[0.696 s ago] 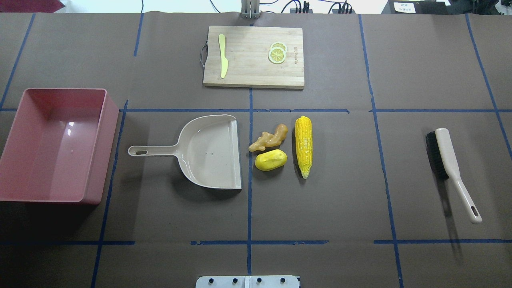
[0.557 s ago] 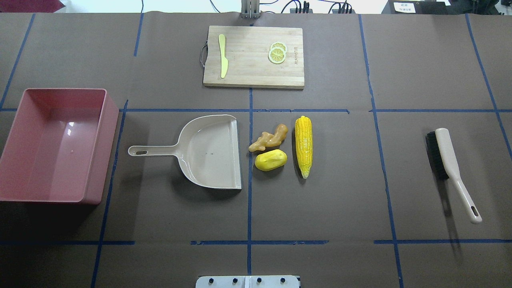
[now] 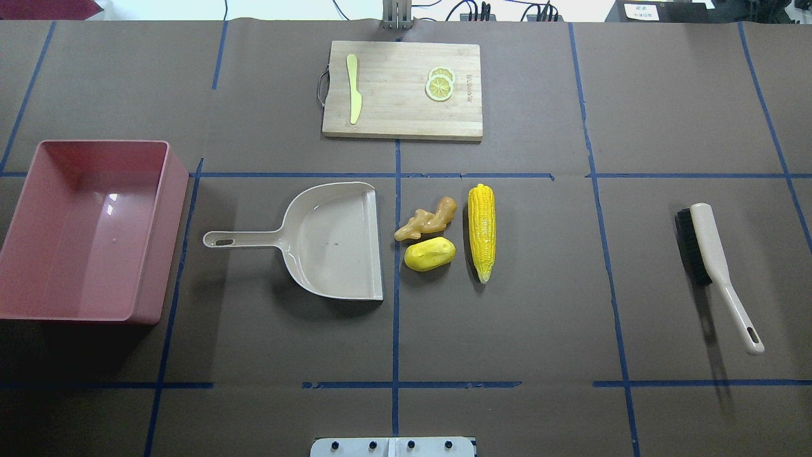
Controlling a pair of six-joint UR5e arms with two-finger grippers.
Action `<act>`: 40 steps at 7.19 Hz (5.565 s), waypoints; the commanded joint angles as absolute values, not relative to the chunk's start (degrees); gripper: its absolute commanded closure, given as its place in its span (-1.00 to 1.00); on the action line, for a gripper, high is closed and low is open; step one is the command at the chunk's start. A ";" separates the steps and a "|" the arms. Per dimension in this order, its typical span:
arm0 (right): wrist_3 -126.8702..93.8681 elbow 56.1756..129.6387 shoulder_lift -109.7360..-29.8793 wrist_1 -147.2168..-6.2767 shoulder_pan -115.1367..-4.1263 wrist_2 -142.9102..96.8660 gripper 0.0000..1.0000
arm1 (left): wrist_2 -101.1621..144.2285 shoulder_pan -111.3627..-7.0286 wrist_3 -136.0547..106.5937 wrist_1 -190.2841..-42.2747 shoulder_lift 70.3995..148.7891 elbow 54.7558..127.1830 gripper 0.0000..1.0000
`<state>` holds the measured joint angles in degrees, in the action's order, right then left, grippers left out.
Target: Sweep and dump trash into bin
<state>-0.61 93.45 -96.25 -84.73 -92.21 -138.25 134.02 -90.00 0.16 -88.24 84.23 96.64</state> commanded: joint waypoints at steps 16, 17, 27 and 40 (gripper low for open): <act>-28.42 108.69 -92.29 -84.90 -77.09 -139.30 -0.99 | 133.77 -74.18 -0.88 -95.46 96.40 105.71 -1.00; -31.00 109.16 -92.63 -84.64 -76.30 -139.05 -0.99 | 133.94 -73.66 -1.14 -95.36 96.42 107.47 -1.00; -50.89 108.38 -105.91 -63.19 -50.37 -130.96 -0.98 | 133.77 -69.52 -1.32 -95.54 97.21 109.95 -1.00; -50.28 116.00 -102.05 -73.11 -55.19 -133.95 1.00 | 133.68 -61.11 4.09 -95.71 105.02 110.65 -1.00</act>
<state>-50.41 114.02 -103.71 -69.82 -54.32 -133.77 133.68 -64.03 0.74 -95.70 103.27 110.17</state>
